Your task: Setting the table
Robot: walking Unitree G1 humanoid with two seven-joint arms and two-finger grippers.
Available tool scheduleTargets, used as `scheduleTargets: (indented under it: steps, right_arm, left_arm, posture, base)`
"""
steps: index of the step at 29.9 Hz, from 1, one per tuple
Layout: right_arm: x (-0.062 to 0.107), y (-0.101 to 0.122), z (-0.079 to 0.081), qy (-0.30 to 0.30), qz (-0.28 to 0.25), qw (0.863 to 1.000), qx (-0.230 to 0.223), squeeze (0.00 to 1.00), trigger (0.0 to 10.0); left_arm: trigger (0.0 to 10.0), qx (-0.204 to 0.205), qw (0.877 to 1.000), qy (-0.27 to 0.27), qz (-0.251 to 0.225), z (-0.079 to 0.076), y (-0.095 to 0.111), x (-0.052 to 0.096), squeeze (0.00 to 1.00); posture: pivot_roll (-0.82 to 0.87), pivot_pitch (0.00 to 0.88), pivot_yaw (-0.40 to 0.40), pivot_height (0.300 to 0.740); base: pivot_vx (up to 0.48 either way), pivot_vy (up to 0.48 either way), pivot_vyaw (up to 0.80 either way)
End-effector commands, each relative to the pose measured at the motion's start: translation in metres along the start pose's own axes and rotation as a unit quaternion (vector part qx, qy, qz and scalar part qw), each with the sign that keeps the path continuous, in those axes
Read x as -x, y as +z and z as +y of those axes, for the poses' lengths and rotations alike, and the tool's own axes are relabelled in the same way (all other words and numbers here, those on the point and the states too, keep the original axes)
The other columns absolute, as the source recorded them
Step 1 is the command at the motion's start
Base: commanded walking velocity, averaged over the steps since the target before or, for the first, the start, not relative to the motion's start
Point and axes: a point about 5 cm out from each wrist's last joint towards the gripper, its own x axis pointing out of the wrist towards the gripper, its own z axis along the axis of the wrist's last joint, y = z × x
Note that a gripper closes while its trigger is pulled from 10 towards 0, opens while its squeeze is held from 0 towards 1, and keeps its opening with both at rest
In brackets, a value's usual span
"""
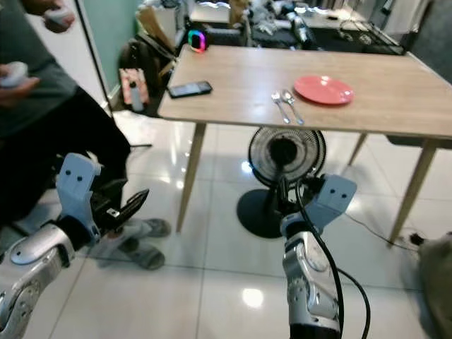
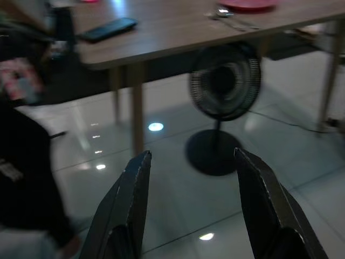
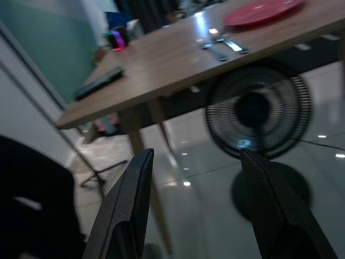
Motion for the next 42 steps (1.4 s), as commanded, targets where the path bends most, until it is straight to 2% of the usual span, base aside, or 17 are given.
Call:
scheduleTargets:
  steps: [1,7,19,42]
  right_arm:
    - [0.001,-0.002,-0.003,-0.004,0.005,1.0,0.003,0.0,10.0]
    - [0.001,-0.002,-0.002,-0.003,0.008,1.0,-0.002,0.0,10.0]
    - [0.002,-0.004,-0.004,-0.005,0.01,1.0,0.001,0.0,10.0]
    - [0.002,-0.007,-0.005,0.0,0.017,1.0,0.015,0.0,10.0]
  left_arm:
    - [10.0,-0.001,1.0,0.005,0.006,0.002,-0.003,0.001,0.0]
    - [10.0,-0.001,1.0,0.004,0.005,0.001,-0.002,0.001,0.0]
    - [10.0,0.0,1.0,0.004,0.01,0.001,-0.005,0.001,0.0]
    - [10.0,0.003,0.999,0.015,0.029,0.002,-0.018,0.003,0.0]
  posture:
    - [0.0,0.014,0.078,0.74]
    - [0.0,0.014,0.078,0.74]
    - [0.0,0.015,0.077,0.74]
    - [0.0,0.01,0.072,0.74]
  base:
    - [0.0,0.0,0.0]
    - [0.0,0.0,0.0]
    - [0.0,0.0,-0.47]
    - [0.0,0.0,0.0]
